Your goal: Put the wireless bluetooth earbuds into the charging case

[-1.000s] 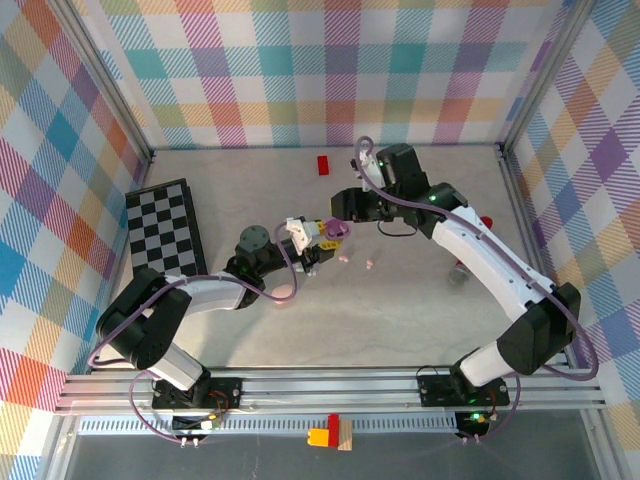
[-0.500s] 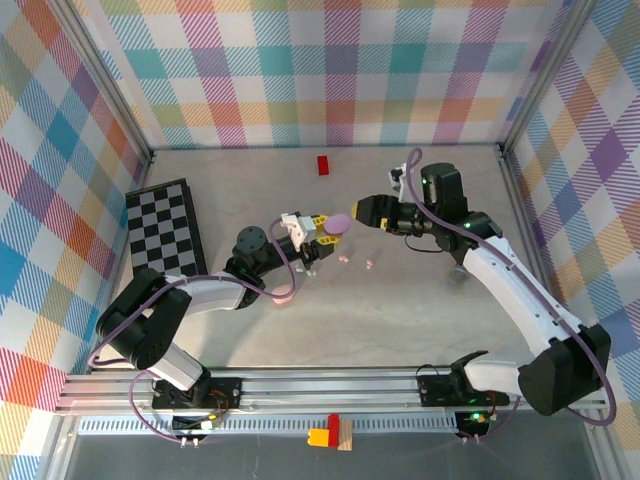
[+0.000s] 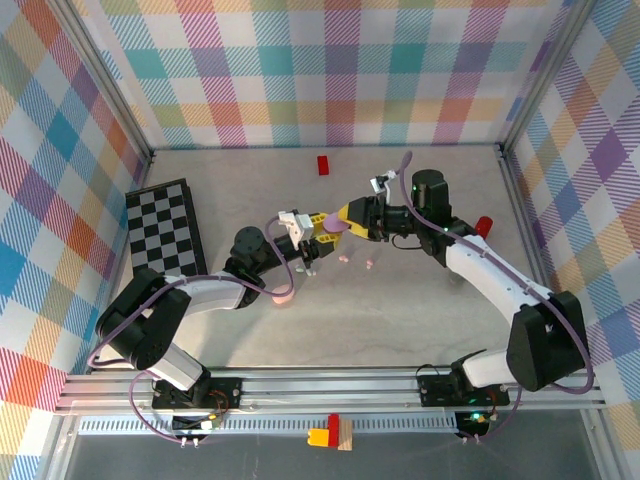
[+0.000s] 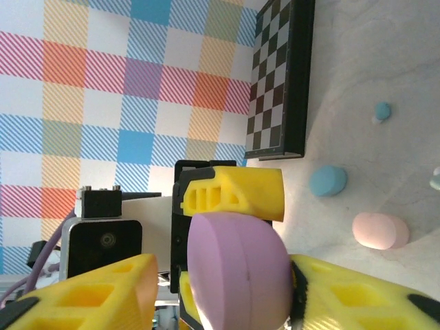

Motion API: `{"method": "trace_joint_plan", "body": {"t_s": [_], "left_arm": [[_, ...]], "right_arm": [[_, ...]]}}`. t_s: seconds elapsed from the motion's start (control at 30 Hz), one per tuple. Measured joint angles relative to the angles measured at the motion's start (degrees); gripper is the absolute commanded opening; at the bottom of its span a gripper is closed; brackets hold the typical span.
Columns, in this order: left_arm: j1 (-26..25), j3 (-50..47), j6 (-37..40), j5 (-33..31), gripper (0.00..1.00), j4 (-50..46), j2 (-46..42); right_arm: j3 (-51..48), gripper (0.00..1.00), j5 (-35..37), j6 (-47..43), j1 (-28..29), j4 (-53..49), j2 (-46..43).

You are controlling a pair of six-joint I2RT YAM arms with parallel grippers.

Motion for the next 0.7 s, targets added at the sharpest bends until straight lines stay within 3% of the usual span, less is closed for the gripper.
{"method": "trace_joint_plan", "body": {"t_s": [0.13, 0.23, 0.3, 0.4, 0.5, 0.6, 0.7], "left_arm": [[0.0, 0.0, -0.1, 0.0, 0.34, 0.7, -0.6], [0.0, 0.0, -0.1, -0.2, 0.4, 1.0, -0.8], [0.0, 0.0, 0.0, -0.4, 0.5, 1.2, -0.8], [0.0, -0.1, 0.3, -0.3, 0.74, 0.3, -0.9], [0.0, -1.0, 0.9, -1.1, 0.9, -2.1, -2.6], [0.0, -2.7, 2.4, -1.7, 0.99, -6.9, -6.2], [0.0, -3.6, 3.9, -3.0, 1.0, -13.4, -10.3]], "right_arm": [[-0.2, 0.33, -0.5, 1.2, 0.0, 1.2, 0.1], [-0.2, 0.28, -0.6, 1.7, -0.1, 1.9, 0.1], [-0.4, 0.28, -0.5, 1.8, -0.1, 2.2, 0.1], [-1.0, 0.27, 0.3, 1.9, -0.5, 2.8, 0.1], [-2.5, 0.26, 1.9, 1.9, -1.7, 3.5, 0.1], [-4.0, 0.26, 3.9, 0.9, -4.0, 3.5, 0.7], [-4.0, 0.26, 6.2, -1.0, -5.9, 3.7, 4.2]]}}
